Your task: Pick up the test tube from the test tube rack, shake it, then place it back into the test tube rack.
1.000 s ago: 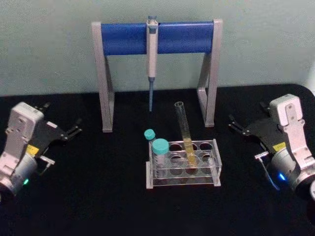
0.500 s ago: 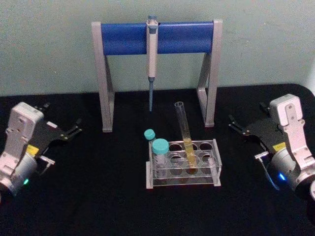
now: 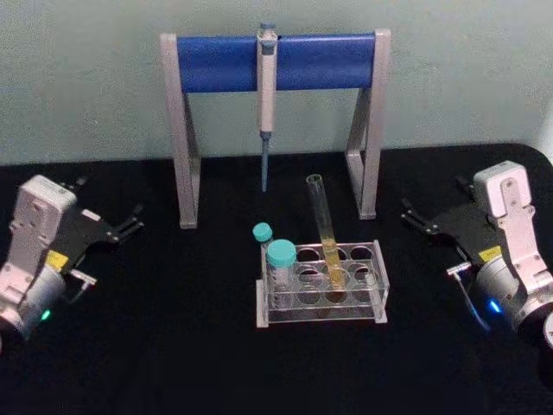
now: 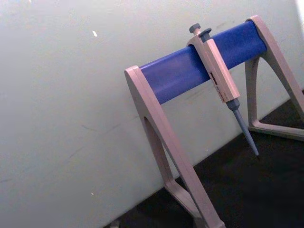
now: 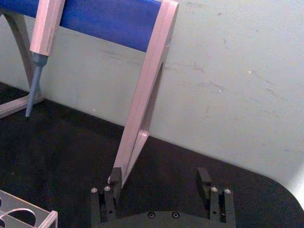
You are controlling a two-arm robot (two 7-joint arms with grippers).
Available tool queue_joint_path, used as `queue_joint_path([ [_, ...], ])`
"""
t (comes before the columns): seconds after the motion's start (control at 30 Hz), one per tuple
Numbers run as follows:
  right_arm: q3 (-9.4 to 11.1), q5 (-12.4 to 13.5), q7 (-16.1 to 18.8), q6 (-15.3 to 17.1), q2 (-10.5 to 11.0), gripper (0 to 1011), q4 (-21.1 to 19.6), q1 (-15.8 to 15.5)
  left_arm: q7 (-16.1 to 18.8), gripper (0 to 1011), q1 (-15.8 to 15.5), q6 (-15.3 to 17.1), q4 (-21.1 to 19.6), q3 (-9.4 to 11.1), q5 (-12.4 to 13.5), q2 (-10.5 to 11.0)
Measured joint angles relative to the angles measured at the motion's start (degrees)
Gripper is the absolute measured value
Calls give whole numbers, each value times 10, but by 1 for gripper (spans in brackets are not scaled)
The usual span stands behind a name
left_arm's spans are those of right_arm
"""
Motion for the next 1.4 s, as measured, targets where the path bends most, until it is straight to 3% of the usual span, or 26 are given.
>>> queue_joint_path([
  [1.4,0,0,0,0,0,1000,0,0,0,1001,0,0,0,0,0,0],
])
